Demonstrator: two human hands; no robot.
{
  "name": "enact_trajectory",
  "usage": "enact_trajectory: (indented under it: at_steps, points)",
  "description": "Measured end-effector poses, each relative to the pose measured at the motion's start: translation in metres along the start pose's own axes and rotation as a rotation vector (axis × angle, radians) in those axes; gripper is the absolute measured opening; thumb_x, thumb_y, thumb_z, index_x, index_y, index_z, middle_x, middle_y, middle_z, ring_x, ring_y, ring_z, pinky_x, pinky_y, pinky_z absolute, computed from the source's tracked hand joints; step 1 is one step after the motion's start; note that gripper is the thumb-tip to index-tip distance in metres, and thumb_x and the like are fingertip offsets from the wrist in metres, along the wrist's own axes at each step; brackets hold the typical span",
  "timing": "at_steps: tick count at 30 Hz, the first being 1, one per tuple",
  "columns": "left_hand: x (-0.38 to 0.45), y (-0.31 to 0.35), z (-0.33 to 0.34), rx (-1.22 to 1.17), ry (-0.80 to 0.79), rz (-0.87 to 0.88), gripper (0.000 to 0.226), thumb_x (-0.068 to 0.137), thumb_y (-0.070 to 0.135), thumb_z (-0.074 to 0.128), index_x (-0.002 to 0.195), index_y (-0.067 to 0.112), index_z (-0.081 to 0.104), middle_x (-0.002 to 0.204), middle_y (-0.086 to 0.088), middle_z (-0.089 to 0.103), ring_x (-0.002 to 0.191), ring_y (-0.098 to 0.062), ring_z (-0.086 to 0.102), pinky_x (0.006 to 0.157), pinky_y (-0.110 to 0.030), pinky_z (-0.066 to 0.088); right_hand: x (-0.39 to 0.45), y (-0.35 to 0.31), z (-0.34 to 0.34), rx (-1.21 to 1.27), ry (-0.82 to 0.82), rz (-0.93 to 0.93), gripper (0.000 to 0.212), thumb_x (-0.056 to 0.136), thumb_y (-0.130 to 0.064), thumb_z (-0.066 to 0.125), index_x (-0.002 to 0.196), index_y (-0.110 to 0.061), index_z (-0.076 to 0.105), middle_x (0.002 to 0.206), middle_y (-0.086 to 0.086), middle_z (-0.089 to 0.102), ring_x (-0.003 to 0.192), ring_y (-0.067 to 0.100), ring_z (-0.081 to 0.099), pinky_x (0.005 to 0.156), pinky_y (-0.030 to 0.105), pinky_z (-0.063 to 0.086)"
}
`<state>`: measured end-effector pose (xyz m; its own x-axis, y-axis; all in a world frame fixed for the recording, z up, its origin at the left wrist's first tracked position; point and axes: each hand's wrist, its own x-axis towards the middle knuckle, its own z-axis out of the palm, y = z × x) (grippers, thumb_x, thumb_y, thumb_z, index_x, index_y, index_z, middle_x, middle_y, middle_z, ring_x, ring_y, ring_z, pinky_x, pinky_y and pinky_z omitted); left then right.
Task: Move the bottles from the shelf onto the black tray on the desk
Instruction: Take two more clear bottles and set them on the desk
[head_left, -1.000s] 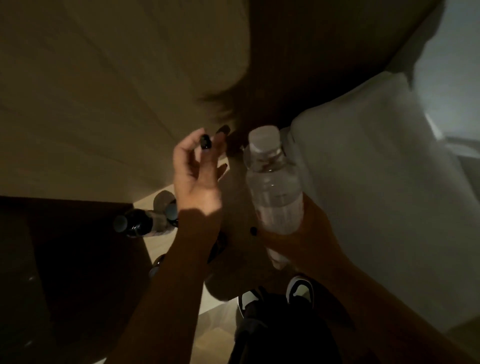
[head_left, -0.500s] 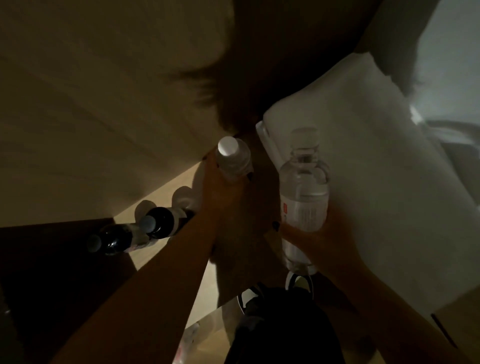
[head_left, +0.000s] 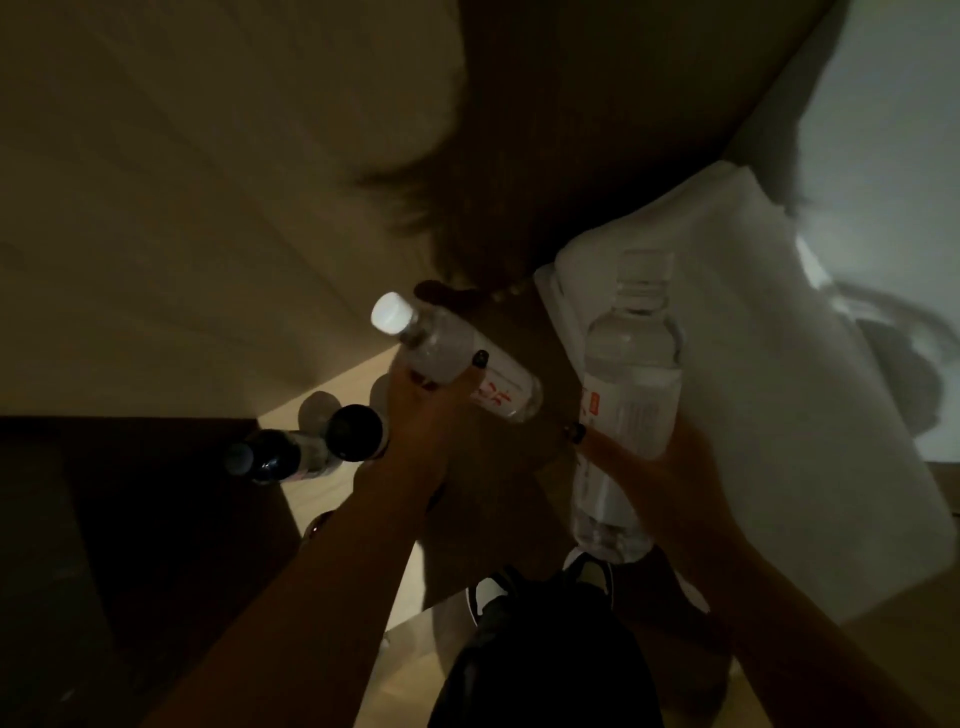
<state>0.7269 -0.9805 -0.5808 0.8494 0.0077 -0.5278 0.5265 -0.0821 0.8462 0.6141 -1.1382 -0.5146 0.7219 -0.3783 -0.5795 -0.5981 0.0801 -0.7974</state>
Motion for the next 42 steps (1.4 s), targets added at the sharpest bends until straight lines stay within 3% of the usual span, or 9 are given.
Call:
enact_trajectory:
  at_steps: [4,9,14,18,22,28,33,37,42]
  points:
    - [-0.04,0.031,-0.028,-0.222,0.048,-0.055,0.035,0.083,0.011,0.065,0.116,0.012,0.054,0.112,-0.003,0.066,0.101,-0.017,0.065,0.079,-0.028,0.054,-0.021,-0.033,-0.001,0.055,-0.023,-0.057,0.048,0.058,-0.054,0.065,0.098,-0.028,0.063,0.088,-0.001,0.073,0.079,0.013,0.071,0.066,0.029,0.054]
    - [-0.083,0.076,-0.052,-0.427,0.121,-0.131,0.03,0.081,0.018,0.069,0.108,0.012,0.059,0.108,-0.008,0.07,0.103,-0.027,0.067,0.084,-0.037,0.053,-0.058,-0.079,-0.002,0.078,-0.094,-0.065,0.044,0.063,-0.051,0.063,0.101,-0.028,0.06,0.096,0.006,0.072,0.087,0.022,0.071,0.071,0.038,0.056]
    - [-0.141,0.121,-0.076,-0.564,0.094,-0.116,0.066,0.064,0.034,0.077,0.12,0.005,0.06,0.106,-0.012,0.069,0.106,-0.029,0.063,0.088,-0.042,0.051,-0.116,-0.124,-0.007,0.11,-0.213,-0.04,0.039,0.064,-0.05,0.061,0.099,-0.034,0.057,0.101,0.006,0.07,0.089,0.022,0.07,0.071,0.039,0.055]
    - [-0.189,0.144,-0.091,-0.739,-0.112,-0.09,0.034,0.08,0.038,0.063,0.101,0.011,0.064,0.088,-0.009,0.065,0.086,-0.024,0.063,0.09,-0.042,0.047,-0.154,-0.148,-0.013,0.108,-0.294,-0.04,0.029,0.068,-0.041,0.057,0.095,-0.031,0.056,0.086,-0.002,0.069,0.074,0.014,0.069,0.054,0.027,0.051]
    - [-0.223,0.167,-0.1,-0.985,-0.251,-0.194,0.022,0.082,0.04,0.062,0.072,0.022,0.055,0.06,0.006,0.058,0.058,-0.01,0.057,0.062,-0.023,0.045,-0.177,-0.169,-0.015,0.055,-0.353,-0.073,0.031,0.067,-0.037,0.062,0.095,-0.023,0.06,0.077,0.001,0.072,0.065,0.012,0.069,0.054,0.027,0.053]
    - [-0.271,0.182,-0.104,-1.024,-0.297,-0.253,0.033,0.08,0.046,0.064,0.09,0.015,0.061,0.086,-0.005,0.057,0.085,-0.023,0.055,0.079,-0.035,0.044,-0.199,-0.189,-0.029,0.087,-0.47,-0.047,0.039,0.068,-0.04,0.061,0.097,-0.014,0.061,0.069,0.004,0.072,0.063,0.019,0.069,0.064,0.036,0.054]
    - [-0.313,0.174,-0.09,-0.924,-0.132,-0.2,0.022,0.083,0.018,0.063,0.103,0.008,0.057,0.086,-0.012,0.063,0.074,-0.022,0.062,0.066,-0.032,0.055,-0.207,-0.192,-0.051,0.012,-0.436,-0.004,0.044,0.066,-0.043,0.068,0.098,-0.014,0.061,0.084,0.012,0.069,0.074,0.024,0.067,0.064,0.033,0.054]
    - [-0.344,0.165,-0.076,-0.861,0.036,-0.169,0.031,0.074,0.008,0.066,0.103,0.006,0.056,0.078,-0.014,0.066,0.062,-0.024,0.065,0.057,-0.032,0.057,-0.21,-0.189,-0.073,-0.16,-0.51,0.006,0.057,0.062,-0.044,0.078,0.108,-0.014,0.061,0.098,0.015,0.071,0.092,0.033,0.068,0.082,0.046,0.055]
    - [-0.383,0.151,-0.062,-0.509,0.354,-0.156,0.056,0.067,0.009,0.075,0.118,0.006,0.052,0.101,-0.024,0.066,0.077,-0.033,0.068,0.061,-0.037,0.056,-0.216,-0.194,-0.088,-0.369,-0.652,-0.047,0.028,0.078,-0.015,0.074,0.101,-0.018,0.058,0.091,0.01,0.067,0.086,0.027,0.066,0.074,0.038,0.055]
